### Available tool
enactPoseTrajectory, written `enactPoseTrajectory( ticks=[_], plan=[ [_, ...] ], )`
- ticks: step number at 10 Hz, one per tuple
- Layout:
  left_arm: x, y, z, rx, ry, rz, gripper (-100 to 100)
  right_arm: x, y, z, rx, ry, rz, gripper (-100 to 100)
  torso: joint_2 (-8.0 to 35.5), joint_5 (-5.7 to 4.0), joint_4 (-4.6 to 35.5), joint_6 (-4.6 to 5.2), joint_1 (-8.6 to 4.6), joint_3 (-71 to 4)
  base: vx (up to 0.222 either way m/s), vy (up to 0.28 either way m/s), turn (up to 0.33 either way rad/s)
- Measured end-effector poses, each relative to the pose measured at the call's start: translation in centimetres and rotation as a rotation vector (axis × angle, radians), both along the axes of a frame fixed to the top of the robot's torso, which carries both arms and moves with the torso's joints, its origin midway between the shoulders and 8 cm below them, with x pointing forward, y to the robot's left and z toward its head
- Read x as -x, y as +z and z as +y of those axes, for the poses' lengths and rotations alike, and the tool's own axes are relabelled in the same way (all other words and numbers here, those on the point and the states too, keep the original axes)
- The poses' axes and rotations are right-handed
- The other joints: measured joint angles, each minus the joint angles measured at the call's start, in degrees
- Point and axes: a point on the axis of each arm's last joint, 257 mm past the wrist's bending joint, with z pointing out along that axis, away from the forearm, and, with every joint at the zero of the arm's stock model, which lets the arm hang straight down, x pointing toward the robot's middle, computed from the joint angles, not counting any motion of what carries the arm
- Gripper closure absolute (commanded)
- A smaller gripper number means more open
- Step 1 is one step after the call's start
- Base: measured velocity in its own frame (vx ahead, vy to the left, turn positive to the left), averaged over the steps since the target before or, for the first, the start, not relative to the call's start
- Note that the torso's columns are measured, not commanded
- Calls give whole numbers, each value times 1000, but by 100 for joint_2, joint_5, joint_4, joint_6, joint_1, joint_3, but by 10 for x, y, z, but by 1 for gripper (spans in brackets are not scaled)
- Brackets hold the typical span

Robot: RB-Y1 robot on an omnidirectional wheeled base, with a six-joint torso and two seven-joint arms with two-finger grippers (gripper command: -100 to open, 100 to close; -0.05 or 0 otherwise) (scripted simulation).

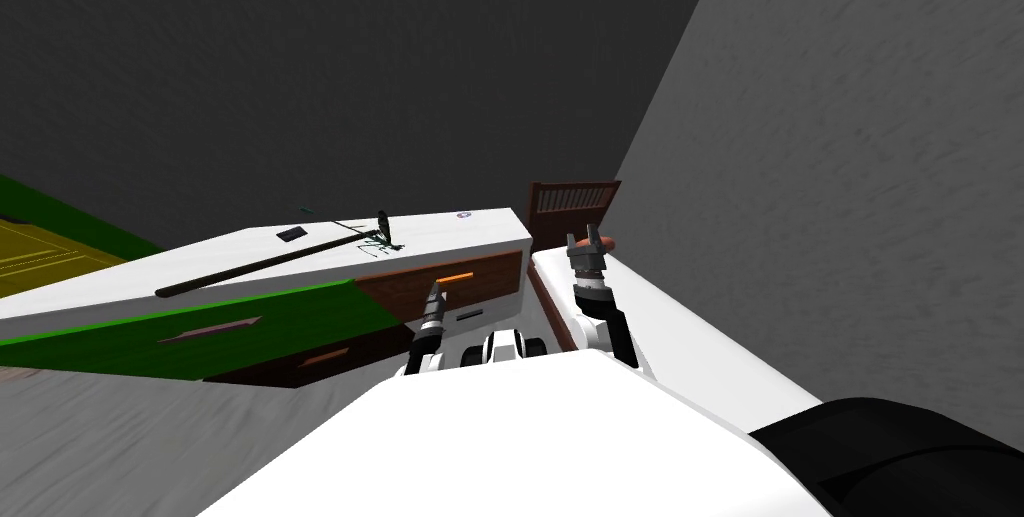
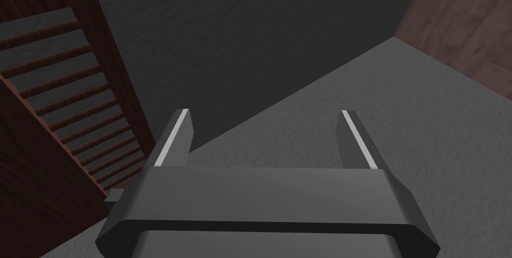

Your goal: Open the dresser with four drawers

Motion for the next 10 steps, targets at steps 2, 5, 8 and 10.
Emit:
enactPoseTrajectory(
  ticks=[2,5,8,10],
  plan=[
    [-4,5,0,-1,0,-1,100,0,0,0,0,0,0,0,-14,-1,-5,0,-7,-9,15,1,-1],
    [-8,17,0,-6,-4,-30,100,0,0,0,0,0,0,0,-22,29,-42,4,13,-6,-149,-25,13],
    [-5,16,-1,-5,-7,-20,100,0,0,0,0,0,0,0,-51,17,-36,5,1,-26,-164,-39,14],
    [-4,17,-2,-6,-9,-21,100,0,0,0,0,0,0,0,-46,13,-32,4,0,-27,-158,-34,21]
  ],
)
